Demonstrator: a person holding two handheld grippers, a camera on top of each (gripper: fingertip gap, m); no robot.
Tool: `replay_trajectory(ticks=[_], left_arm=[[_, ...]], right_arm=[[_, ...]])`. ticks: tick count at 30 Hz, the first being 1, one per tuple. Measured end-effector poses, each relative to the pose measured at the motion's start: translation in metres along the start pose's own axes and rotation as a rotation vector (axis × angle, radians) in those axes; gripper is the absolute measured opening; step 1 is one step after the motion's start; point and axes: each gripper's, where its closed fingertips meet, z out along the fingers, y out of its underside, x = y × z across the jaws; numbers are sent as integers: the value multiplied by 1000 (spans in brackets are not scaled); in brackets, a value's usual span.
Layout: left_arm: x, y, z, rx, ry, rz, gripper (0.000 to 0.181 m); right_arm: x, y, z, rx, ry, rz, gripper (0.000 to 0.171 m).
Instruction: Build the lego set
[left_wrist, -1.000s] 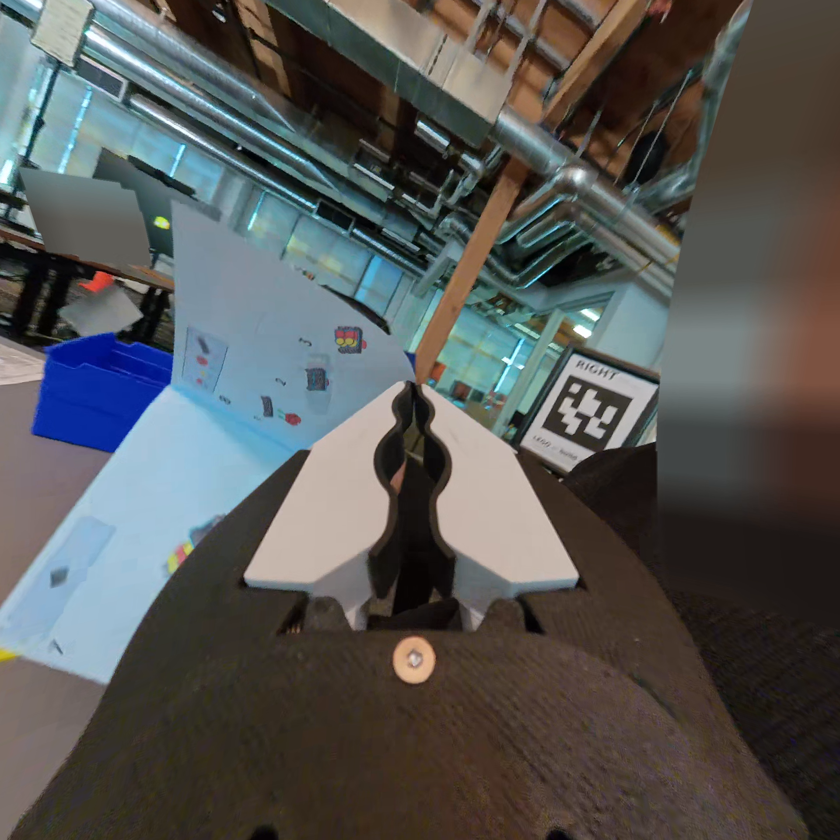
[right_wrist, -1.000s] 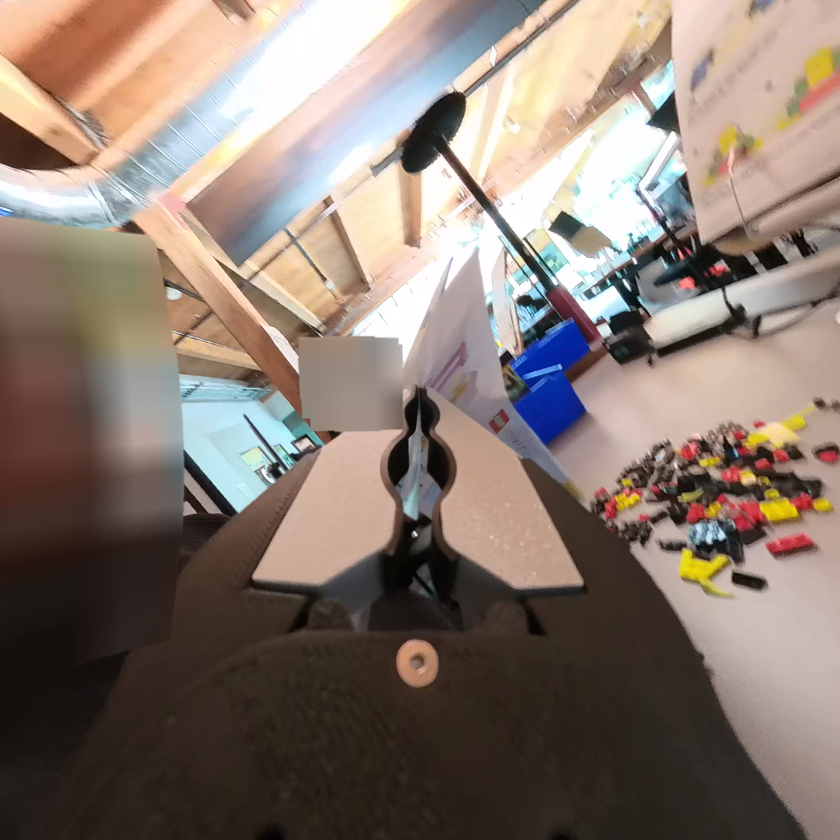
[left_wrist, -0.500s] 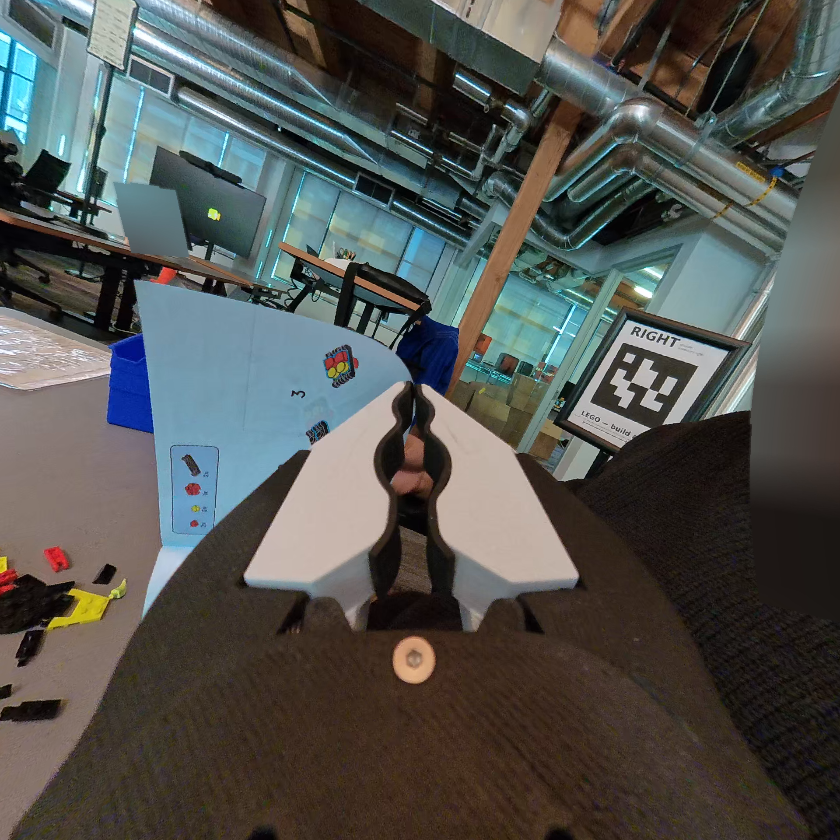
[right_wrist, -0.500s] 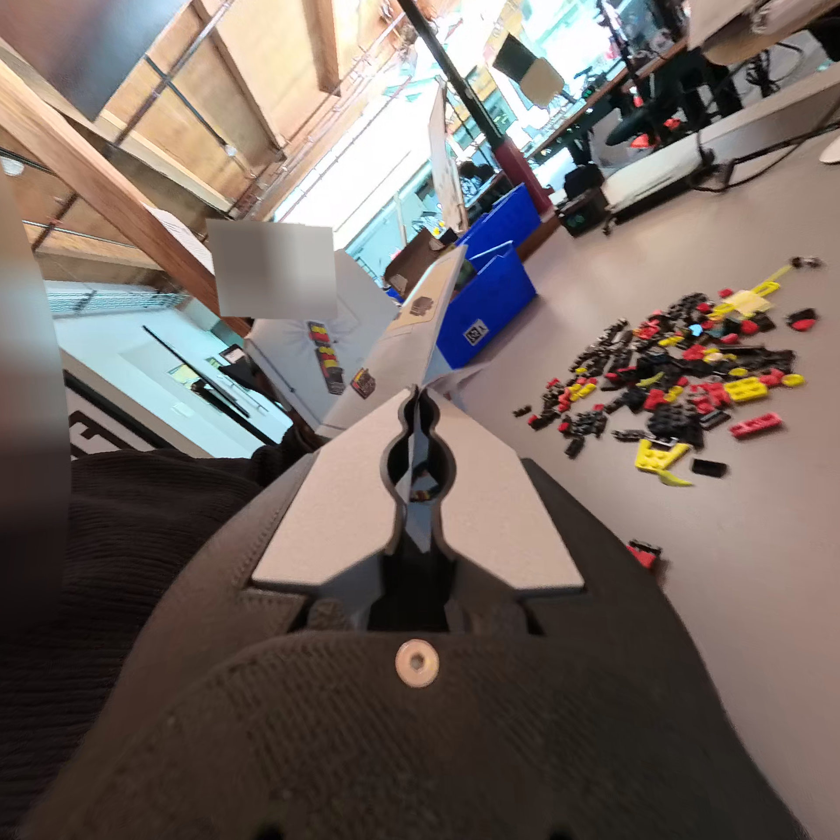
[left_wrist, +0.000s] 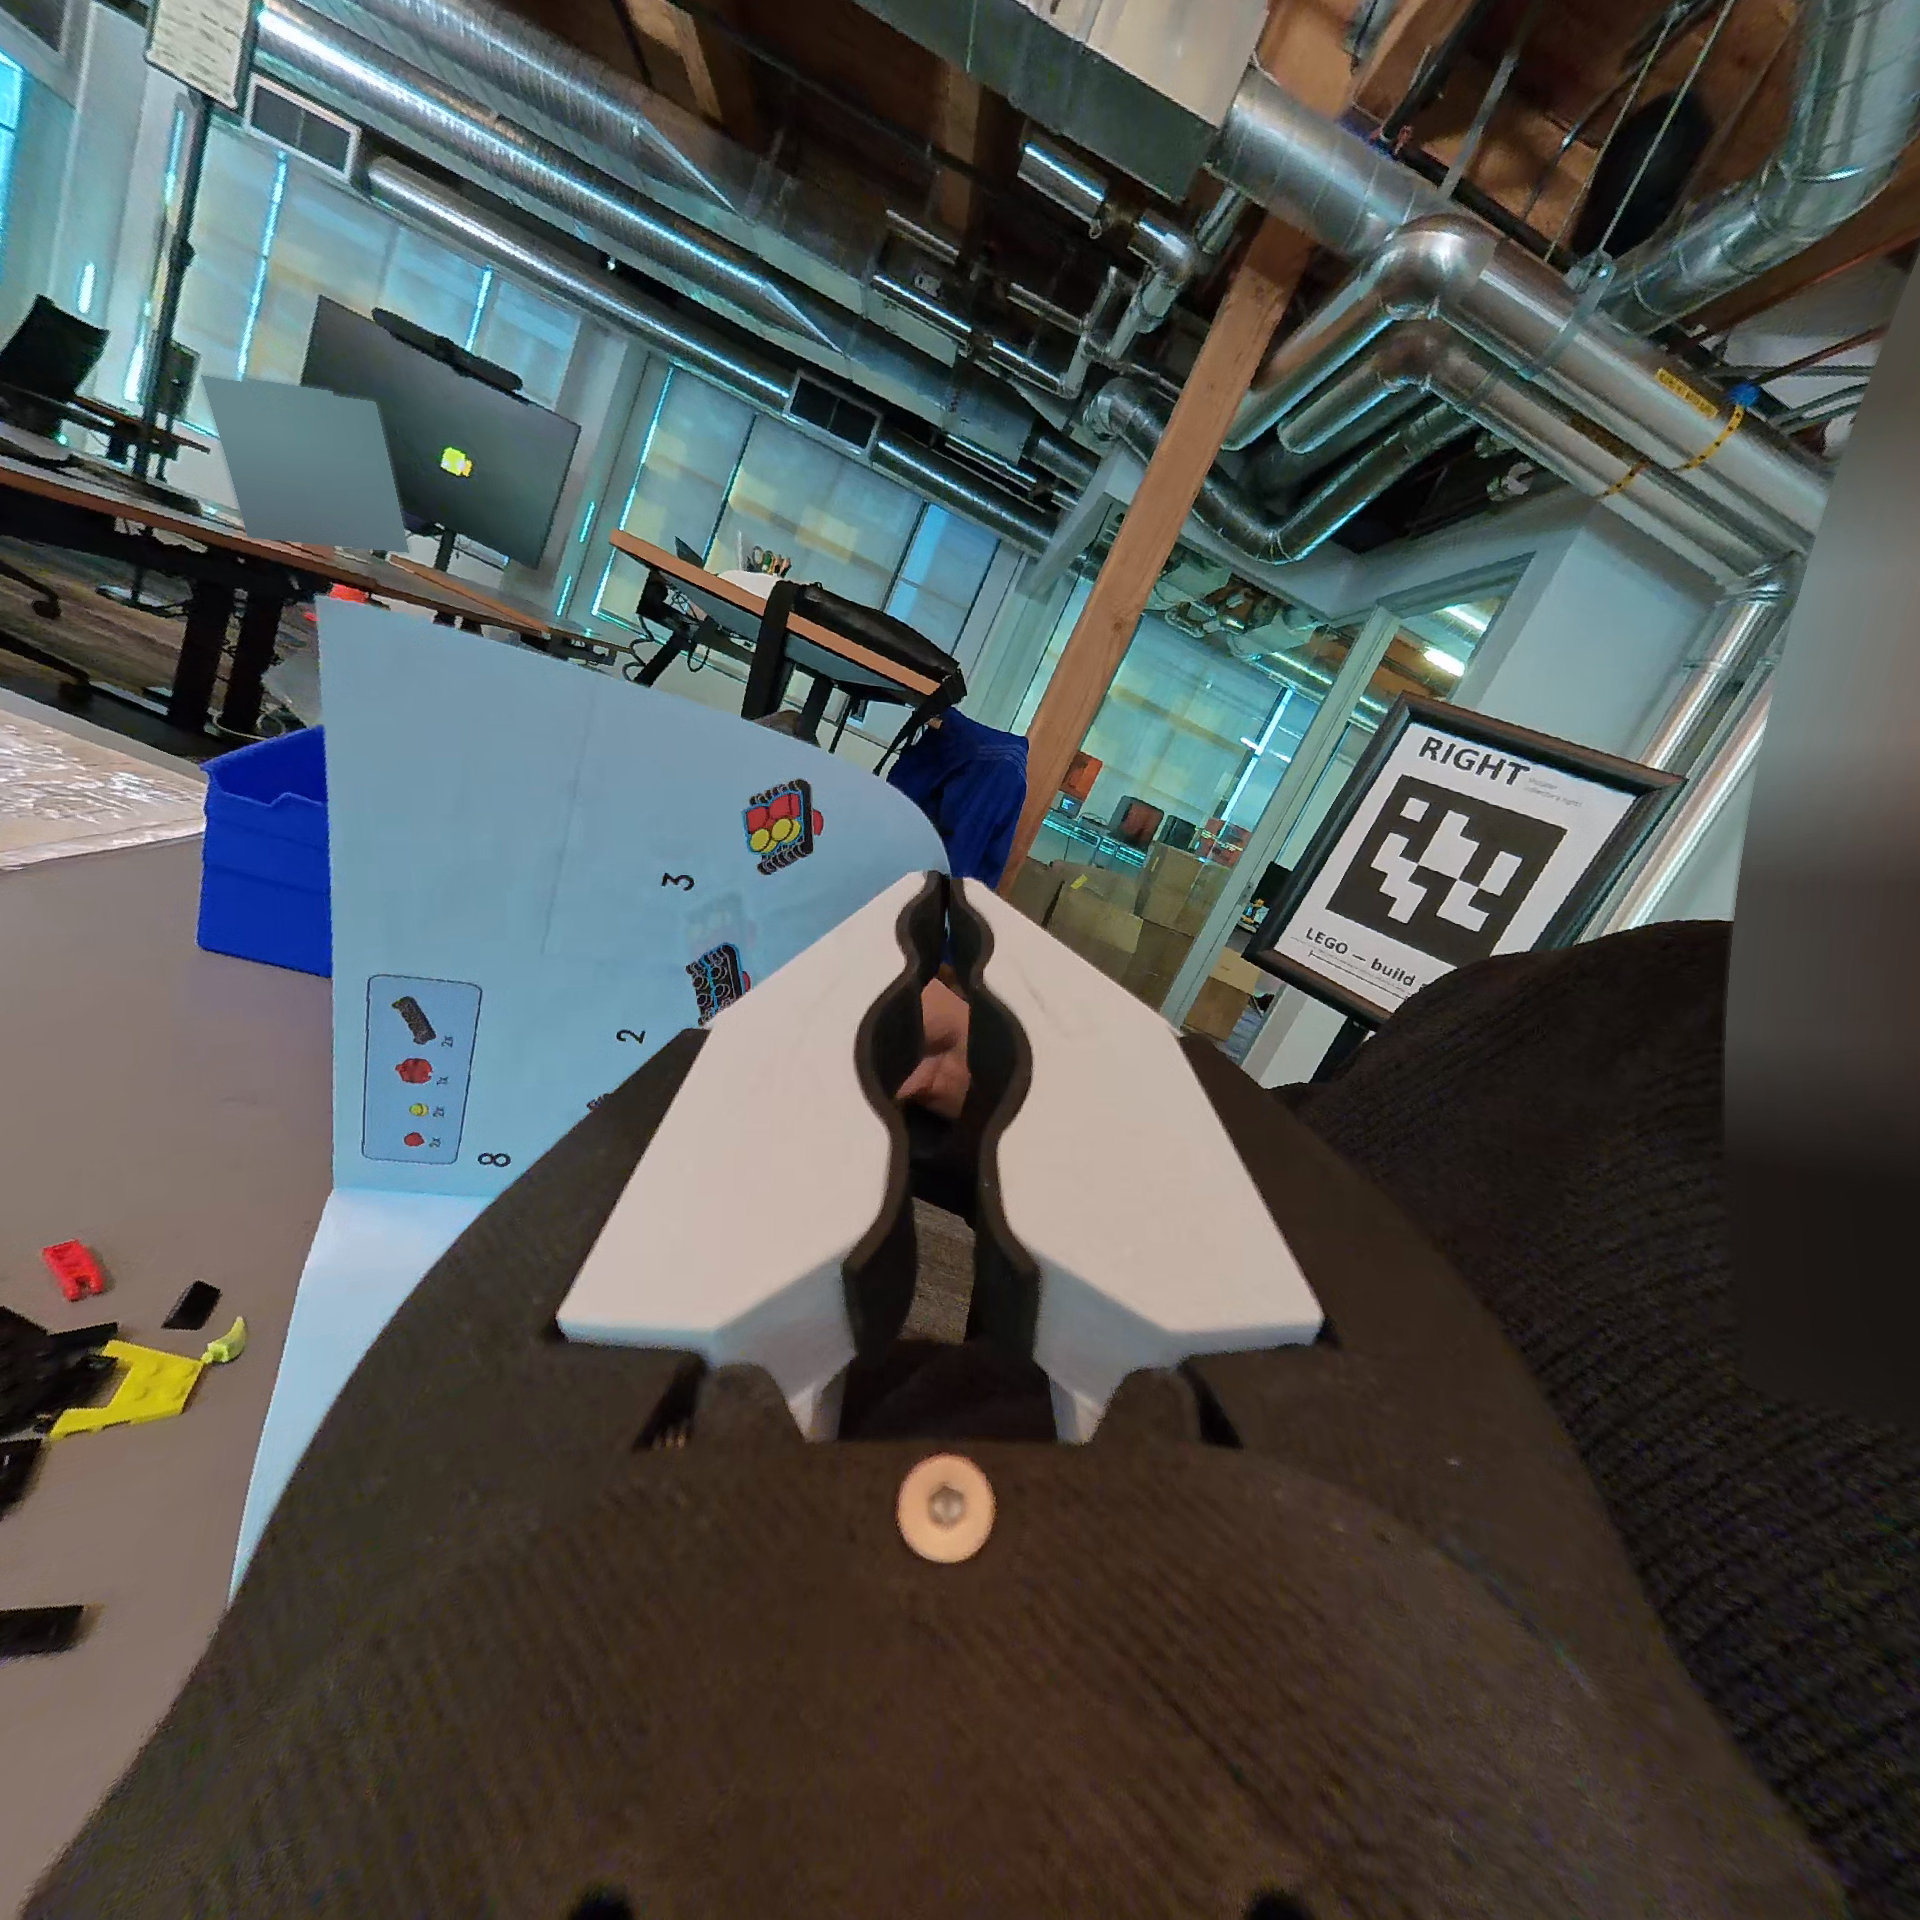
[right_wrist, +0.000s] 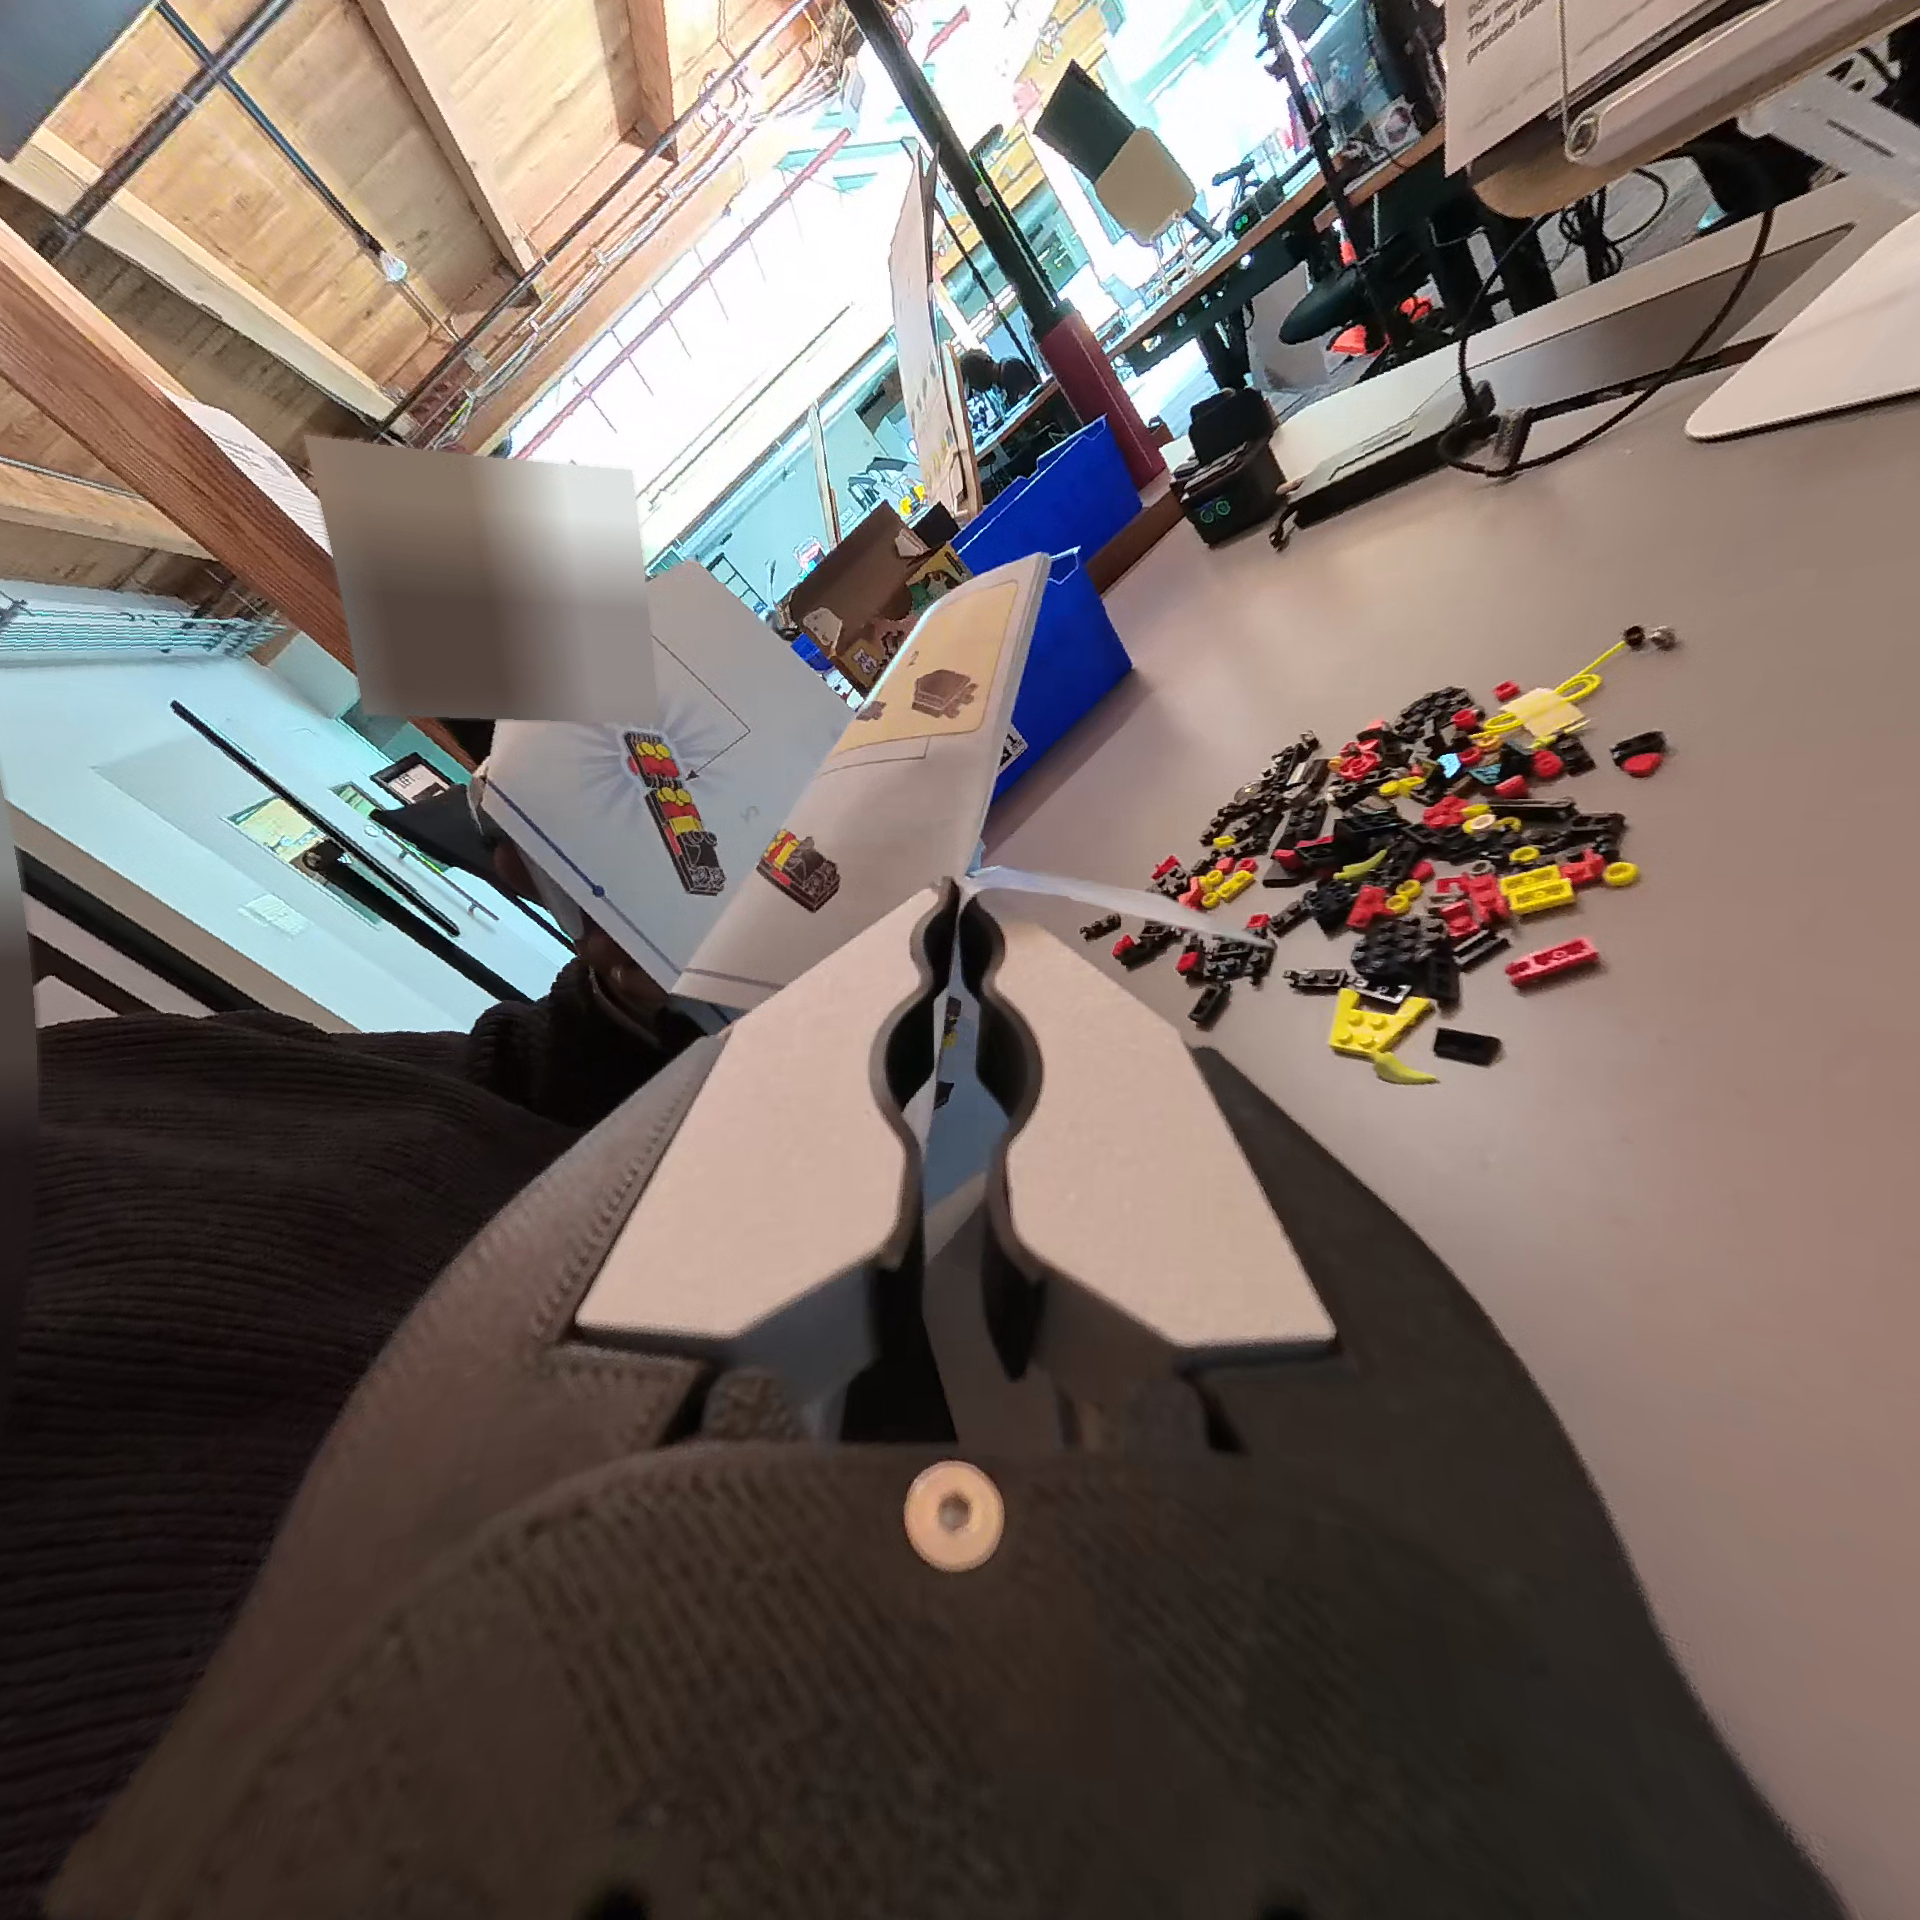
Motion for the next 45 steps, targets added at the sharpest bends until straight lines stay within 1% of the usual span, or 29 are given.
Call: replay_trajectory(ticks=[15, 20, 24, 27, 29, 31, 33, 35, 37, 39, 41, 43, 45], left_arm=[[-1, 0, 0, 4, 1, -6, 0], [-15, 2, -5, -3, -37, 26, 0], [-46, 26, -14, -104, -102, 138, 0], [-56, 41, -16, -158, -81, 92, 0], [-61, 56, -16, -225, -68, 49, 0], [-70, 67, -18, -278, -101, 58, 0], [-83, 72, -21, -304, -167, 95, 14], [-99, 71, -24, -306, -273, 117, 46], [-110, 66, -27, -297, -353, 125, 66], [-115, 60, -30, -275, -396, 130, 71], [-113, 55, -29, -247, -405, 146, 72], [-104, 58, -22, -249, -379, 152, 70], [-94, 68, -12, -265, -364, 159, 71]], right_arm=[[-1, 1, 3, -3, -4, -5, 0], [-7, -7, -1, 35, -26, -38, 0], [-16, -20, -8, 91, -46, -69, 0], [-20, -27, -14, 126, -76, -76, 0], [-25, -31, -15, 142, -98, -84, 0], [-32, -34, -16, 159, -134, -91, 0], [-43, -37, -17, 175, -186, -95, 0], [-52, -40, -20, 191, -229, -106, 0], [-60, -41, -20, 185, -255, -120, 0], [-62, -40, -19, 176, -252, -129, 0], [-64, -42, -17, 184, -243, -126, 0], [-62, -45, -13, 210, -216, -110, 0], [-61, -48, -7, 263, -177, -93, 0]])
